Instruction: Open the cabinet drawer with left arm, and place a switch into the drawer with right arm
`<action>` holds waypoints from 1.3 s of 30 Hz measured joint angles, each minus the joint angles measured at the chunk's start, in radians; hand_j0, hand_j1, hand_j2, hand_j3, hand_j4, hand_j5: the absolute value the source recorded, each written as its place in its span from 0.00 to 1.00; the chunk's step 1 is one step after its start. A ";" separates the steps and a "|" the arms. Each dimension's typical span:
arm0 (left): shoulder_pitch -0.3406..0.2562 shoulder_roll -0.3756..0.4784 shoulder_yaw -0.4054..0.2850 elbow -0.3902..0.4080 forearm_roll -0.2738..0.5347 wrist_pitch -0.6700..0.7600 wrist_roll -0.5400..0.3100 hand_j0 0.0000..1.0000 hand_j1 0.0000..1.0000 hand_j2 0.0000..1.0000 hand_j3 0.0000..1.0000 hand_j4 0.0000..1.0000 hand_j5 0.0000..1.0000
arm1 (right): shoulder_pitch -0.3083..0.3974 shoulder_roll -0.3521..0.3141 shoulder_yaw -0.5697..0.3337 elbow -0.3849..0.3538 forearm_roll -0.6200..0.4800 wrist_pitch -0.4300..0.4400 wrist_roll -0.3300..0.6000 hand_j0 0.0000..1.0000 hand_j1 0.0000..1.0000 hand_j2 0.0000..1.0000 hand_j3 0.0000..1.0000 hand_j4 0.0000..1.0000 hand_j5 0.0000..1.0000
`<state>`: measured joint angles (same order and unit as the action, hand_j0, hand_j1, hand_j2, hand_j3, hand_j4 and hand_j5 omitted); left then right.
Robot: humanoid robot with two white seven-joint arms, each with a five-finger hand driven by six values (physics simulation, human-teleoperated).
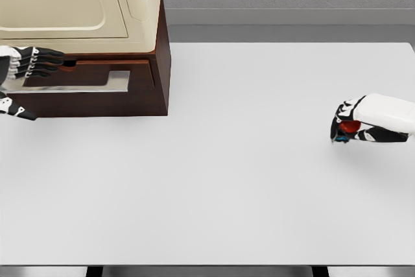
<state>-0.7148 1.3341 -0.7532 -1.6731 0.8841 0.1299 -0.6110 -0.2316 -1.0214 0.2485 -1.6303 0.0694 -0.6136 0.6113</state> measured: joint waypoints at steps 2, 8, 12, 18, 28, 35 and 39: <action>0.000 -0.003 0.000 -0.002 0.000 0.000 0.000 1.00 1.00 1.00 1.00 1.00 1.00 | -0.012 0.010 0.002 0.000 0.000 0.000 0.000 0.45 0.45 0.45 0.45 0.45 0.45; 0.003 -0.019 -0.002 -0.003 -0.002 -0.001 0.000 1.00 1.00 1.00 1.00 1.00 1.00 | -0.060 0.031 0.030 0.000 0.001 0.000 0.000 0.45 0.45 0.45 0.45 0.45 0.45; 0.005 -0.024 -0.003 -0.004 -0.003 0.000 0.000 1.00 1.00 1.00 1.00 1.00 1.00 | -0.091 0.042 0.050 0.001 0.002 0.000 0.000 0.45 0.45 0.45 0.45 0.45 0.45; 0.008 -0.034 -0.005 -0.005 -0.007 0.000 0.000 1.00 1.00 1.00 1.00 1.00 1.00 | -0.135 0.060 0.083 0.001 0.005 0.000 0.000 0.45 0.45 0.45 0.45 0.45 0.45; 0.015 -0.056 -0.011 -0.006 -0.009 -0.001 0.000 1.00 1.00 1.00 1.00 1.00 1.00 | -0.268 0.075 0.211 0.003 0.011 0.001 -0.001 0.45 0.45 0.45 0.45 0.45 0.45; 0.023 -0.057 -0.009 -0.009 -0.009 -0.003 0.001 1.00 1.00 1.00 1.00 1.00 1.00 | -0.325 0.084 0.295 0.003 0.012 0.000 0.000 0.45 0.45 0.45 0.45 0.45 0.45; 0.040 -0.057 -0.001 -0.014 0.008 -0.004 0.002 1.00 1.00 1.00 1.00 1.00 1.00 | -0.360 0.090 0.335 0.003 0.012 0.000 0.000 0.45 0.45 0.45 0.45 0.45 0.45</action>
<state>-0.6748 1.2773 -0.7539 -1.6869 0.8917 0.1254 -0.6086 -0.5921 -0.9312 0.5837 -1.6268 0.0813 -0.6136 0.6114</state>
